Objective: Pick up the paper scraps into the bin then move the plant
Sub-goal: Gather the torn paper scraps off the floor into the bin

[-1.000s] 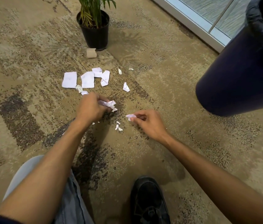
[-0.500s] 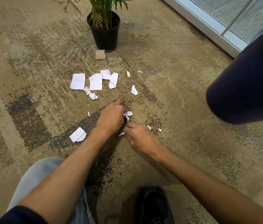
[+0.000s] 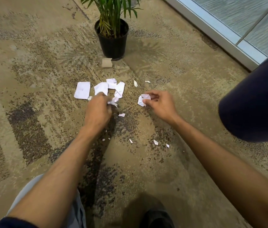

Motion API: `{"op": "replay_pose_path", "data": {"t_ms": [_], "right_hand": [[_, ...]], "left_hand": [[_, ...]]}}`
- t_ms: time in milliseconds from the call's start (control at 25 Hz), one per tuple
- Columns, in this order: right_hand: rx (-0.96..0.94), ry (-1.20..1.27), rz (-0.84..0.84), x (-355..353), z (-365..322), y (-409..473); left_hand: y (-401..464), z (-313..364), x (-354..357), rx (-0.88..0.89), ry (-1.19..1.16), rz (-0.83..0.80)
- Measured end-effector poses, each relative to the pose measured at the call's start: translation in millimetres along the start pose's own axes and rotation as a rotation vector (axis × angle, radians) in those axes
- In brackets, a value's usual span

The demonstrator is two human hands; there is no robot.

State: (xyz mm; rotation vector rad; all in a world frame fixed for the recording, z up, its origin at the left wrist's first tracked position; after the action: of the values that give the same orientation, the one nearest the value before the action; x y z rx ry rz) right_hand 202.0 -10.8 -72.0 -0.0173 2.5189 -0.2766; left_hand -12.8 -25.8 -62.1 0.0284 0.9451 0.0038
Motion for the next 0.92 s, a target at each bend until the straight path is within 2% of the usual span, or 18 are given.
{"op": "replay_pose_path", "data": {"t_ms": [80, 160, 320, 400, 520, 600, 800, 920], "right_hand": [[0.058, 0.018, -0.094, 8, -1, 16], [0.033, -0.112, -0.162, 16, -1, 25], [-0.070, -0.335, -0.139, 18, -8, 37], [-0.084, -0.306, -0.169, 17, -15, 44], [-0.114, -0.095, -0.249, 27, -40, 59], [-0.145, -0.077, -0.284, 39, -60, 71], [-0.195, -0.433, -0.244, 70, -68, 88], [-0.204, -0.463, -0.209, 70, -56, 83]], "left_hand": [[10, -10, -10, -0.038, 0.035, 0.043], [20, -22, -16, -0.073, 0.101, 0.065], [37, -33, -12, -0.074, 0.185, 0.045], [45, -35, -6, -0.052, 0.223, 0.026], [54, -38, 0, -0.025, 0.279, -0.016], [55, -38, 5, -0.026, 0.319, -0.051], [53, -31, 16, -0.049, 0.425, -0.100], [53, -24, 12, -0.058, 0.383, -0.055]]}}
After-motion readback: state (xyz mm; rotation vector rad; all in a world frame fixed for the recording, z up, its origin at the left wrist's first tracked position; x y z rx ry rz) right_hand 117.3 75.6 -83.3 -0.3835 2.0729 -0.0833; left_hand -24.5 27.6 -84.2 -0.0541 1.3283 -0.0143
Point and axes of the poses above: each hand's wrist, its own y-axis towards the middle knuckle, its own x-axis out of the palm, z = x × y, the point moved 3 cm from there along y, towards the middle knuckle, and after that the axes turned 4 degrees about -y, right-handed, at the moved point
